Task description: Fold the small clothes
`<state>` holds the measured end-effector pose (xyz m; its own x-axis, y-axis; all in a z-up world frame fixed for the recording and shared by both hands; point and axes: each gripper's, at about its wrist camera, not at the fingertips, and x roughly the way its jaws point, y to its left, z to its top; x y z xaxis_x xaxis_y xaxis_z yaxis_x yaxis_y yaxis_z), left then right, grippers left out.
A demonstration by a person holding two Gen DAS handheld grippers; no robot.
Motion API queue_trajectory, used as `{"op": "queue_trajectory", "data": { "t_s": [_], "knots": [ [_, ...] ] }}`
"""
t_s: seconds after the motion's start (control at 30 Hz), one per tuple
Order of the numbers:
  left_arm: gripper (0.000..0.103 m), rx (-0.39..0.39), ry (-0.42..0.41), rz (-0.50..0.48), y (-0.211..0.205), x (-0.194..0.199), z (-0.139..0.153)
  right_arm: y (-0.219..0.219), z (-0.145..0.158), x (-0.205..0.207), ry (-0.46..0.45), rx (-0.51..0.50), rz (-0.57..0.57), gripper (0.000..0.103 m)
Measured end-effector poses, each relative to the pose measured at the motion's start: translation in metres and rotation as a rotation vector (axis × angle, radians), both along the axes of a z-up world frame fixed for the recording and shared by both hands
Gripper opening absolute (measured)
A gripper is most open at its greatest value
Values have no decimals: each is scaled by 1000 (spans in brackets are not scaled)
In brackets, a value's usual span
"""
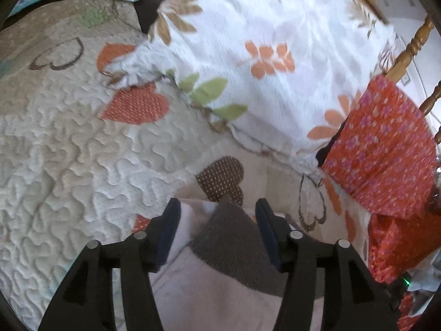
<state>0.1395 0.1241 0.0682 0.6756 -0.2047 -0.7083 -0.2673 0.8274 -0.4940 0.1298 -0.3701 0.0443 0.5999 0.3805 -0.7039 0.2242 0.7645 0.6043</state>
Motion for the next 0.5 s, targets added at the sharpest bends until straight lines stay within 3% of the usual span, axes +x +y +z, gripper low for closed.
{"op": "queue_trajectory", "data": {
  "t_s": [0.23, 0.37, 0.5],
  "knots": [
    [62, 20, 1, -32, 4, -39, 9, -12, 32, -25, -42, -76, -42, 65],
    [63, 95, 38, -78, 3, -66, 5, -14, 37, -48, -20, -82, -38, 65],
    [63, 122, 91, -96, 16, -95, 0, -11, 48, -75, -23, -75, -24, 65]
  ]
}}
